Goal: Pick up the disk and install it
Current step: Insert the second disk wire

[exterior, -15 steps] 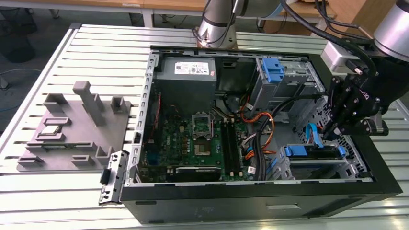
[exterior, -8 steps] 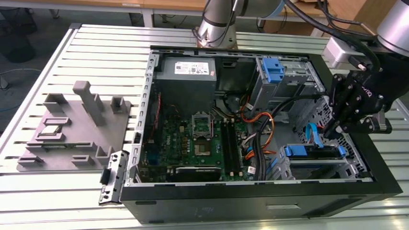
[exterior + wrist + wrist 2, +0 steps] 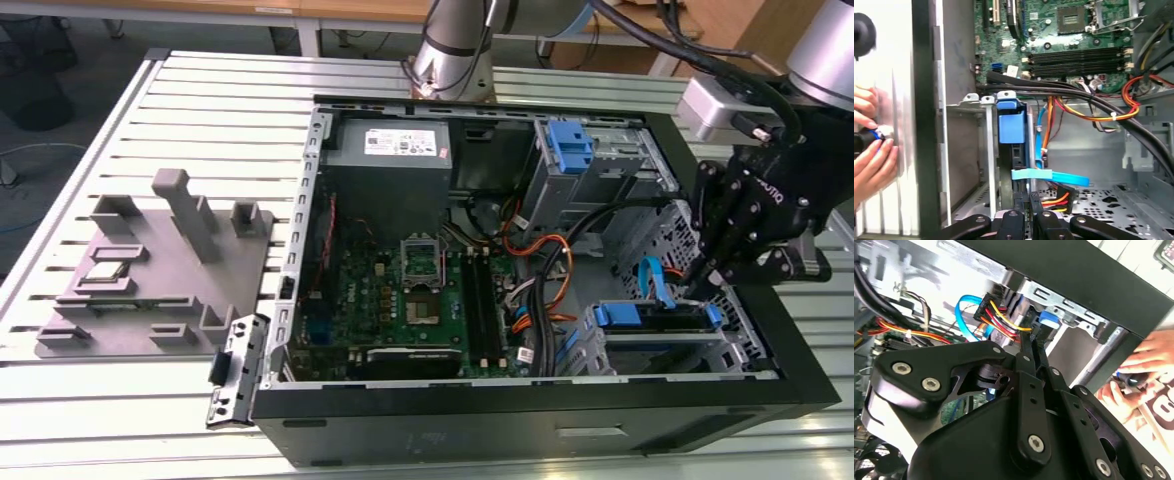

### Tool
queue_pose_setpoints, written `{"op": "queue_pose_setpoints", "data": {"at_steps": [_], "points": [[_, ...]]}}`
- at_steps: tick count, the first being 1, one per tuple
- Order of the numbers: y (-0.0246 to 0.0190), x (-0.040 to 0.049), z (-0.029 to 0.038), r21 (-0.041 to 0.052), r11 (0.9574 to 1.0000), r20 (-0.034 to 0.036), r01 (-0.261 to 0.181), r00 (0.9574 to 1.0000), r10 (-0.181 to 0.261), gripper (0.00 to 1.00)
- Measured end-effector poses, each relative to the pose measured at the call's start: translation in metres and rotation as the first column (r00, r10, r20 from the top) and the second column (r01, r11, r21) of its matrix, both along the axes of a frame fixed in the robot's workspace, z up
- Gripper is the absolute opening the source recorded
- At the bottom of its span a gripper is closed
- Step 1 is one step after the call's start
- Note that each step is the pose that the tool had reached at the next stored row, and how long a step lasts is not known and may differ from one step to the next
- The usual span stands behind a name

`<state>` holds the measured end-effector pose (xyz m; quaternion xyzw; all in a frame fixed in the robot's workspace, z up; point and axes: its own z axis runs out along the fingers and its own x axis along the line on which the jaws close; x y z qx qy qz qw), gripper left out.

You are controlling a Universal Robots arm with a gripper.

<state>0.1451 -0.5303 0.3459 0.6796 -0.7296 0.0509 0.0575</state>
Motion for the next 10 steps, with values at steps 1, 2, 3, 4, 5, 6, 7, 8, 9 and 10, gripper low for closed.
{"op": "queue_pose_setpoints", "data": {"at_steps": [1, 2, 3, 4, 5, 6, 7, 8, 9, 10], "points": [[0.0000, -0.0007, -0.0004, 0.0003, 1.0000, 0.0003, -0.001, 1.0000, 0.001, 0.16], [0.0000, -0.0019, -0.0007, 0.0001, 1.0000, 0.0008, -0.002, 1.0000, 0.002, 0.16], [0.0000, -0.0032, -0.0012, 0.0000, 1.0000, 0.0012, -0.004, 1.0000, 0.004, 0.16], [0.0000, -0.0040, -0.0016, 0.0002, 1.0000, 0.0013, -0.006, 1.0000, 0.006, 0.16], [-0.0001, -0.0042, -0.0017, -0.0001, 1.0000, 0.0013, -0.007, 1.0000, 0.007, 0.16], [-0.0003, -0.0042, -0.0019, -0.0002, 1.0000, 0.0013, -0.009, 1.0000, 0.009, 0.16], [-0.0006, -0.0041, -0.0023, -0.0001, 0.9999, 0.0013, -0.011, 0.9999, 0.011, 0.16], [-0.0010, -0.0042, -0.0028, -0.0001, 0.9999, 0.0013, -0.013, 0.9999, 0.013, 0.16], [-0.0015, -0.0042, -0.0034, 0.0001, 0.9999, 0.0013, -0.015, 0.9999, 0.015, 0.16], [-0.0019, -0.0042, -0.0040, -0.0002, 0.9999, 0.0013, -0.017, 0.9999, 0.017, 0.16]]}}
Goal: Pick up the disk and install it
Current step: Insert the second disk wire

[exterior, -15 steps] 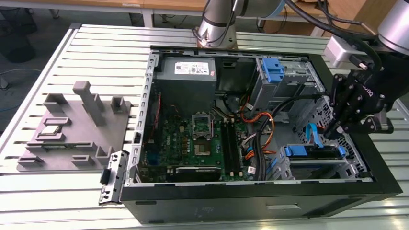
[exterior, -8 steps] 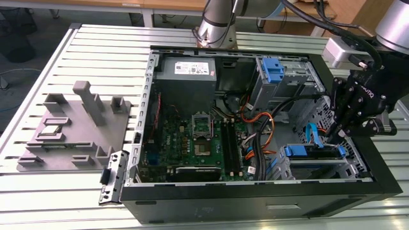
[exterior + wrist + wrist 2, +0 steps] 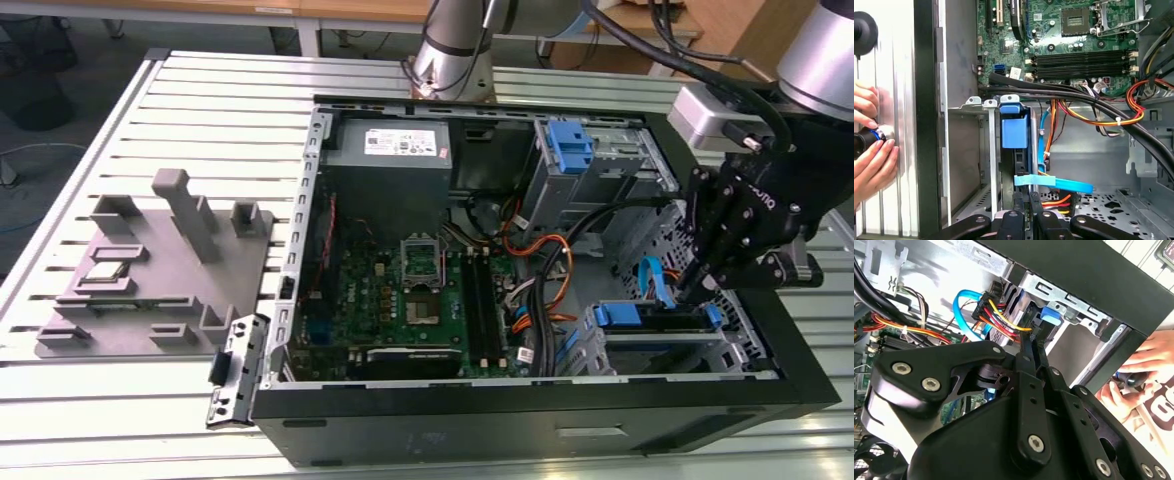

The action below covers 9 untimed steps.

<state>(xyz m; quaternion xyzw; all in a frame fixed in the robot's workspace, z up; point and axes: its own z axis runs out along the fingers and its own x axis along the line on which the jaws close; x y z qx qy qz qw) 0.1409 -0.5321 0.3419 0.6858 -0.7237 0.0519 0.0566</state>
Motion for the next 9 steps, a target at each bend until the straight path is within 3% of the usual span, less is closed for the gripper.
{"op": "queue_pose_setpoints", "data": {"at_steps": [9], "points": [[-0.0038, -0.0028, -0.0036, 0.0000, 0.9999, 0.0000, -0.013, 0.9999, 0.013, 0.16]]}}
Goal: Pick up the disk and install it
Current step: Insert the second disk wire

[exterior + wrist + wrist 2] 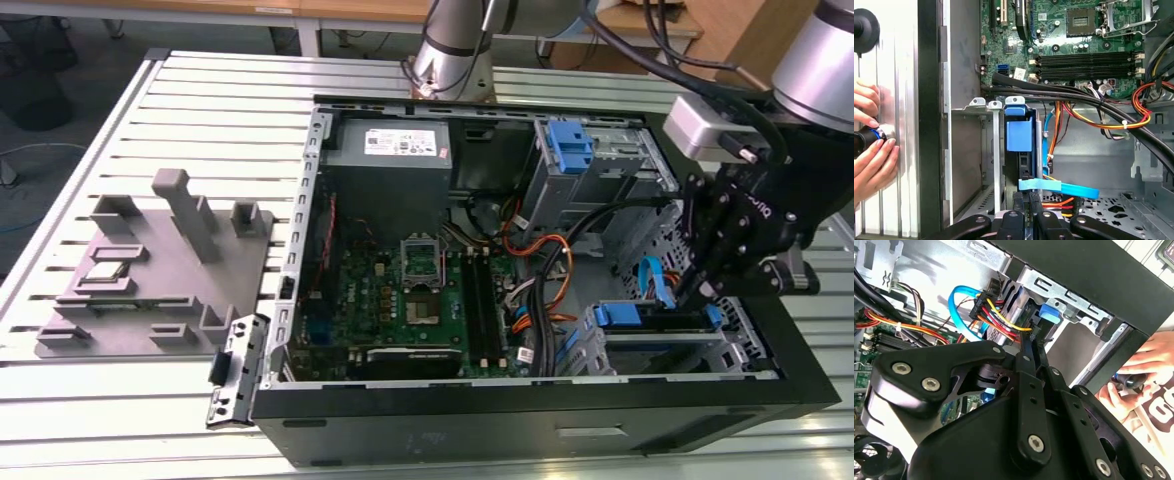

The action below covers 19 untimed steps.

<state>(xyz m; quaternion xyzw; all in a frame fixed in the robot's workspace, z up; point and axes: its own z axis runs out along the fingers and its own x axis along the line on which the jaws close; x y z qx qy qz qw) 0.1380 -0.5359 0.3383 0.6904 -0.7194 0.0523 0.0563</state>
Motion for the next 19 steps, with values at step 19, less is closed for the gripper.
{"op": "queue_pose_setpoints", "data": {"at_steps": [19], "points": [[0.0001, -0.0003, -0.0033, 0.0000, 0.9998, 0.0000, -0.017, 0.9998, 0.017, 0.16]]}}
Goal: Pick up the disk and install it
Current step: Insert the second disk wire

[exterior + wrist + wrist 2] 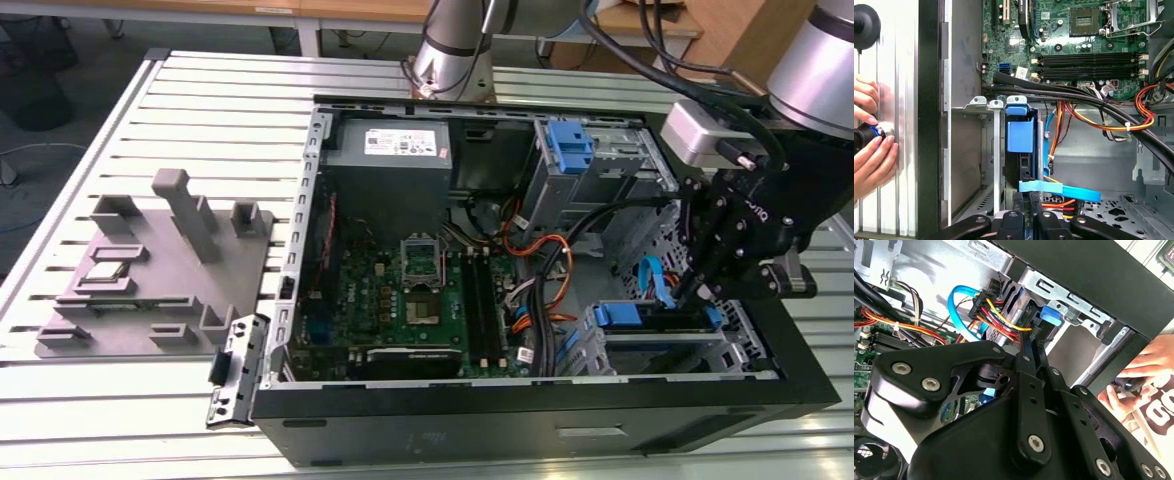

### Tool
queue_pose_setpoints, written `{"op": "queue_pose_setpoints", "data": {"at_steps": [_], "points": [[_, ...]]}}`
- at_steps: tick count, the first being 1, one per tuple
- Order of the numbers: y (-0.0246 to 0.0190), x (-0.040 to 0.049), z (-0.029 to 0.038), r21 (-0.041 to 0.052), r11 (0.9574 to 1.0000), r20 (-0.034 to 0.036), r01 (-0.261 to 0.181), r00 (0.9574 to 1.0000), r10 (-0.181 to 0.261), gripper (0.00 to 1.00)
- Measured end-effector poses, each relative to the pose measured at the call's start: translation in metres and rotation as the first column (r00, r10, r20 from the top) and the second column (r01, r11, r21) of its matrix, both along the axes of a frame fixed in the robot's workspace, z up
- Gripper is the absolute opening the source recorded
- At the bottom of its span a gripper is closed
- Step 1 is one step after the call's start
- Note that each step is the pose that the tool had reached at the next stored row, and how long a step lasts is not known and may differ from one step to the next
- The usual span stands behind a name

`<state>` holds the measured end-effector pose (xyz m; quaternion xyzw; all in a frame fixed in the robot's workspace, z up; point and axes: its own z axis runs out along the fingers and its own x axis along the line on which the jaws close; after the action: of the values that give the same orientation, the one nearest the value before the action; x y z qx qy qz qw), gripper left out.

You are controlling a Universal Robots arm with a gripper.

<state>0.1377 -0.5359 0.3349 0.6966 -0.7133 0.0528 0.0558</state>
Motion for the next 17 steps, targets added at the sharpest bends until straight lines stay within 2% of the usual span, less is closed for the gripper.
{"op": "queue_pose_setpoints", "data": {"at_steps": [17], "points": [[0.0006, -0.0023, 0.0005, 0.0019, 1.0000, 0.0015, -0.001, 1.0000, 0.001, 0.16]]}}
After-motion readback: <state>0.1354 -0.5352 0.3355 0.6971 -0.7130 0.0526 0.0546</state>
